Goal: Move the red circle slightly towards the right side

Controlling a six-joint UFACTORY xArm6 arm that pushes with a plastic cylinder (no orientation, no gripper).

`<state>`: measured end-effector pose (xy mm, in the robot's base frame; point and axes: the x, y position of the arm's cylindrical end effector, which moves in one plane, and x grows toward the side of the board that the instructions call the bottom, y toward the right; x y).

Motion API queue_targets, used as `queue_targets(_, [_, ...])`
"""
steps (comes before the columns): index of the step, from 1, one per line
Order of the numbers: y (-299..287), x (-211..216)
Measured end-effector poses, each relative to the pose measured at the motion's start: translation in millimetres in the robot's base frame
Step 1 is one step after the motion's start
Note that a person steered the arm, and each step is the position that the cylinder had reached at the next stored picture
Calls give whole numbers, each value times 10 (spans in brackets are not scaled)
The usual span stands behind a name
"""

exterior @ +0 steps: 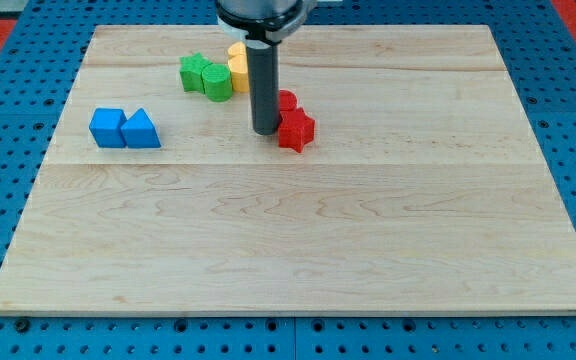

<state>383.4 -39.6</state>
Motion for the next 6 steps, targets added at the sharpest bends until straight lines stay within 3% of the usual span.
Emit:
queue_targets(1, [-301,-164])
queue_targets(2, [-8,-415])
queue_targets(4, [419,-428])
queue_targets(5, [317,-533])
queue_targets(6, [599,-712])
